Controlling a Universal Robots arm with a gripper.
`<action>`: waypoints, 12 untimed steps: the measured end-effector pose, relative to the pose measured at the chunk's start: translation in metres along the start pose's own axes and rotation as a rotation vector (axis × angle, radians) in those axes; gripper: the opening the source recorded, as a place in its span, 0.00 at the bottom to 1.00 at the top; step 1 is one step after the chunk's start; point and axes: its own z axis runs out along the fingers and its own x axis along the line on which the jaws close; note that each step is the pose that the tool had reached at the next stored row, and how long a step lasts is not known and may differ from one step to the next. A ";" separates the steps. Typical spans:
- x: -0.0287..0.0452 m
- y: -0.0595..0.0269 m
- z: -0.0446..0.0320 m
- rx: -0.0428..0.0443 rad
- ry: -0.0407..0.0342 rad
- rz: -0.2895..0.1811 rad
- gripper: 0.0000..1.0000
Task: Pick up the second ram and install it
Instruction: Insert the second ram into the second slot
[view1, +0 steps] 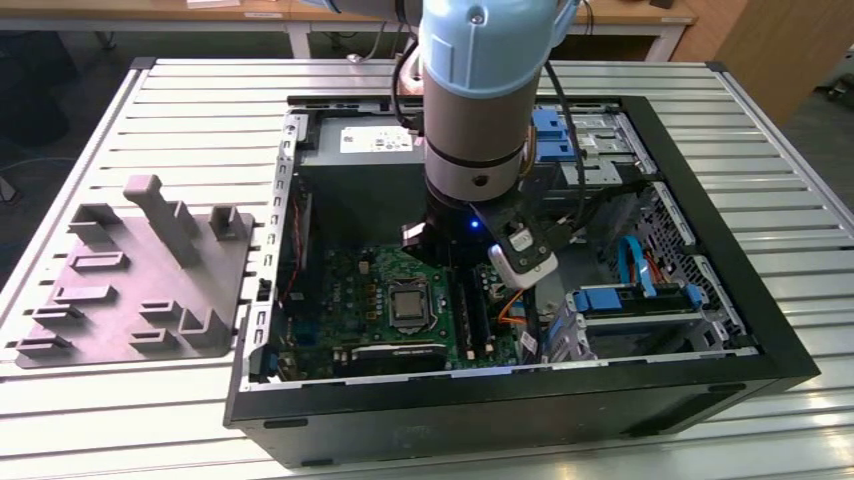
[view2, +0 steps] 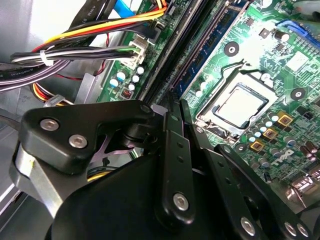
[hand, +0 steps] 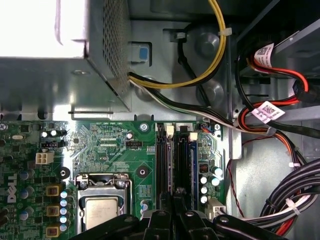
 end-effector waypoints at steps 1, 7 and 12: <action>-0.0001 0.0001 0.0000 -0.0015 -0.0001 0.000 0.13; 0.0001 -0.0001 0.0016 -0.0017 0.0001 0.000 0.13; 0.0002 -0.0003 0.0043 -0.0018 0.0000 0.000 0.13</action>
